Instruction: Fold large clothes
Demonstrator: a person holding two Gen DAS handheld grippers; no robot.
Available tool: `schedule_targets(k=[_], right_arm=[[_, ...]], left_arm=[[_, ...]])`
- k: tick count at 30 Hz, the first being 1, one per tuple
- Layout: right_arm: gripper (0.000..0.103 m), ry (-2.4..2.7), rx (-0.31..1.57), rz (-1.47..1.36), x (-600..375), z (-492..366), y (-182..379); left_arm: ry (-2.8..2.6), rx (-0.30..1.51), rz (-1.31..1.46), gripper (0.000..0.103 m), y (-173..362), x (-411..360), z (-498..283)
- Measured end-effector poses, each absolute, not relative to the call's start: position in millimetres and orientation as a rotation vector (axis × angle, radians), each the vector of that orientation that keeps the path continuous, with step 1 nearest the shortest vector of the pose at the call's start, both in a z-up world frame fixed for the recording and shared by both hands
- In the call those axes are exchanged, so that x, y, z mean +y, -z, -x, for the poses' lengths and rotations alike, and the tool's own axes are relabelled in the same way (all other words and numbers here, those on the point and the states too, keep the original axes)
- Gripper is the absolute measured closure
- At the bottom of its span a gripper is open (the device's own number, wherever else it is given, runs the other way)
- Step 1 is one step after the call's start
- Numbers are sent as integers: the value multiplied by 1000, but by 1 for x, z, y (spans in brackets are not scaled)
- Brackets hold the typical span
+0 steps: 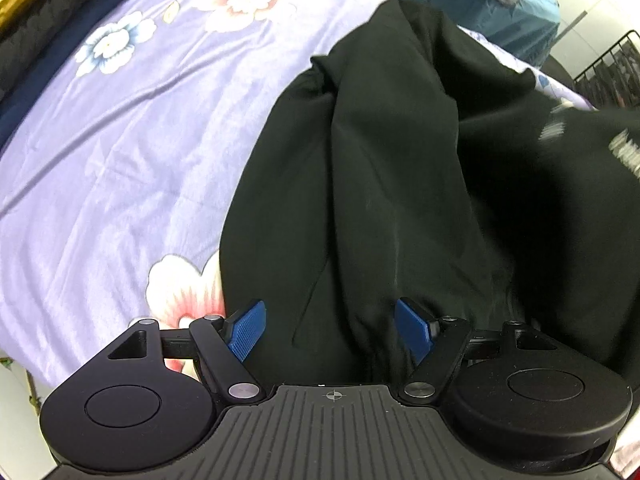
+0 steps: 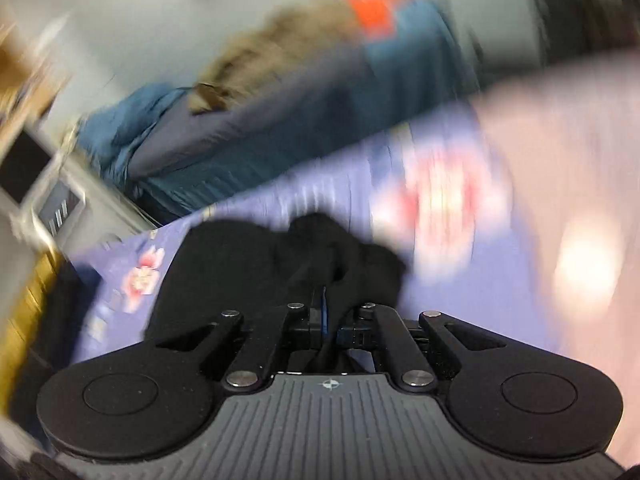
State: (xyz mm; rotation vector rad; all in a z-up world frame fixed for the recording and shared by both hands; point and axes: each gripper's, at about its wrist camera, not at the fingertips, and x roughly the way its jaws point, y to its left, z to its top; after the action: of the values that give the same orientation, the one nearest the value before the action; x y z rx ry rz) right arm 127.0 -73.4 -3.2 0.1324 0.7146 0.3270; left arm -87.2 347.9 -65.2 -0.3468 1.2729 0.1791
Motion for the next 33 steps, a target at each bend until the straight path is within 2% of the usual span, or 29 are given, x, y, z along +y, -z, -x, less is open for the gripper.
schedule_targets(k=[4,7,8,9,11,12,18,25,28,33], right_arm=[[98,-146,560,210,-68,-188,-50],[93,-54,665,254,-70,-230,-35],[76,-49,689,226,-74,-233,-26],[41,-25,703,212,-76,-231,-16],[11,73,704,148,-82,-209,3],[14,63,696,88,-86,-191,12],[14,-79,781,-130,-126,-56,55],[12,-23,784,-165,-175,71,41],[11,-45,768,-77,-178,110,34],[9,-215,873,-70,-151,148,59]], left_arm=[[-138,1260,314,0,63,338,73],[-100,1245,266,0,61,323,67],[-89,1245,250,0,62,318,66],[-77,1250,235,0,63,313,66],[-54,1264,211,0,66,303,67],[-40,1267,197,0,68,298,70],[48,1292,24,0,77,263,77],[39,1377,7,0,106,239,68],[2,1404,44,0,118,235,64],[20,1379,-83,0,120,211,61]])
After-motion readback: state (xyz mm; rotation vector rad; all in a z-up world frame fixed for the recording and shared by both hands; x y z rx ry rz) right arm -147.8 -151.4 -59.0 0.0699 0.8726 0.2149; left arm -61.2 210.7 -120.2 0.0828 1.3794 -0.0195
